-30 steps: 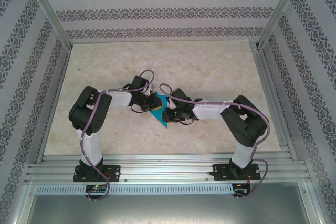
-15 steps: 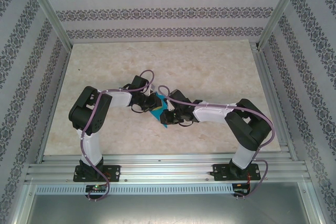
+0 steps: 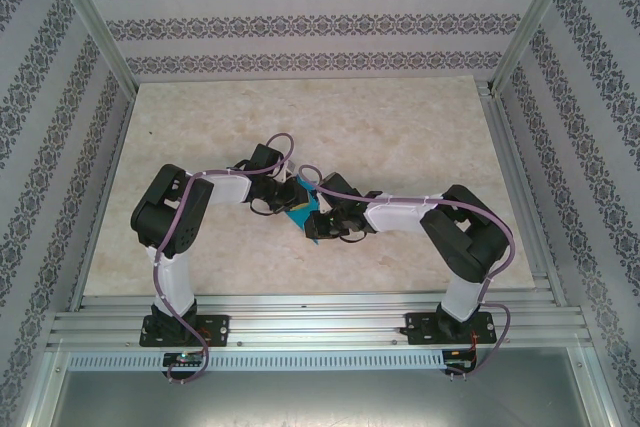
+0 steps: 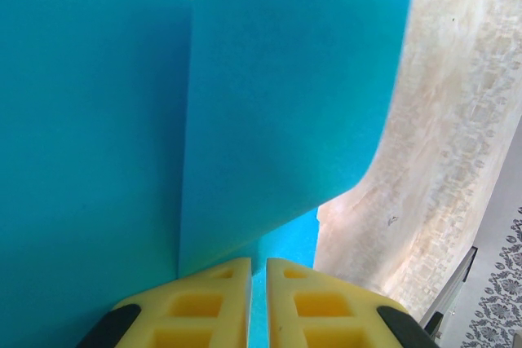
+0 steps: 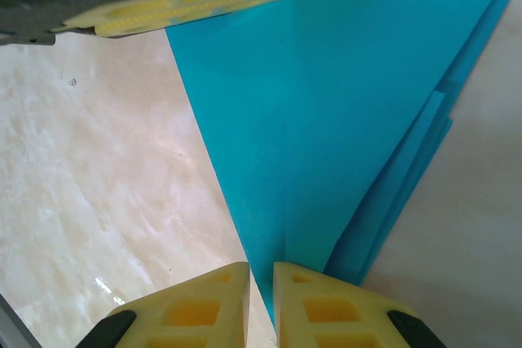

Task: Fold a paper plane with a square sheet of paper (fold left side to right side)
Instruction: Fourth fold the wing at the center of the table.

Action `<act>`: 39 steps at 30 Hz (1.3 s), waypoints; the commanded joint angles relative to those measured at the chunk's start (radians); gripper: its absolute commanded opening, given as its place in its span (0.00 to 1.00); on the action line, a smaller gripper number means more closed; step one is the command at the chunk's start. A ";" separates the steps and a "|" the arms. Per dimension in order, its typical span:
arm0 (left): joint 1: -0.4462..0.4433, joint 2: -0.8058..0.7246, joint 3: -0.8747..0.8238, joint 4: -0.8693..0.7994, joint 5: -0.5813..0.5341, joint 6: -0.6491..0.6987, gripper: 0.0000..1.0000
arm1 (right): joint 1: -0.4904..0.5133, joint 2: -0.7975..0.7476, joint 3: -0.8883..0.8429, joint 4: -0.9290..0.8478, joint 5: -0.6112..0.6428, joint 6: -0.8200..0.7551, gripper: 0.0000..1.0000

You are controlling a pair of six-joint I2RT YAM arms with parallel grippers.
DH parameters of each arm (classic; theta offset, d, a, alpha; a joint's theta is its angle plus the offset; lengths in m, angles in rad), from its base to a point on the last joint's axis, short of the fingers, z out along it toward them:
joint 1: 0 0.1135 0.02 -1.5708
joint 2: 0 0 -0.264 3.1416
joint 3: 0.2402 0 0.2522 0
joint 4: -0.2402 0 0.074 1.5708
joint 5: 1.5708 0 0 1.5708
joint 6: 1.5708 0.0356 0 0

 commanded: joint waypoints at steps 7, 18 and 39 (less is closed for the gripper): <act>-0.012 0.066 -0.017 -0.037 -0.059 0.021 0.15 | -0.010 -0.030 0.001 -0.024 0.035 -0.009 0.16; -0.011 0.065 -0.019 -0.032 -0.058 0.017 0.15 | -0.007 -0.085 0.027 -0.088 0.058 -0.041 0.17; -0.011 0.066 -0.021 -0.032 -0.059 0.018 0.15 | 0.028 0.015 0.072 -0.047 0.008 -0.029 0.17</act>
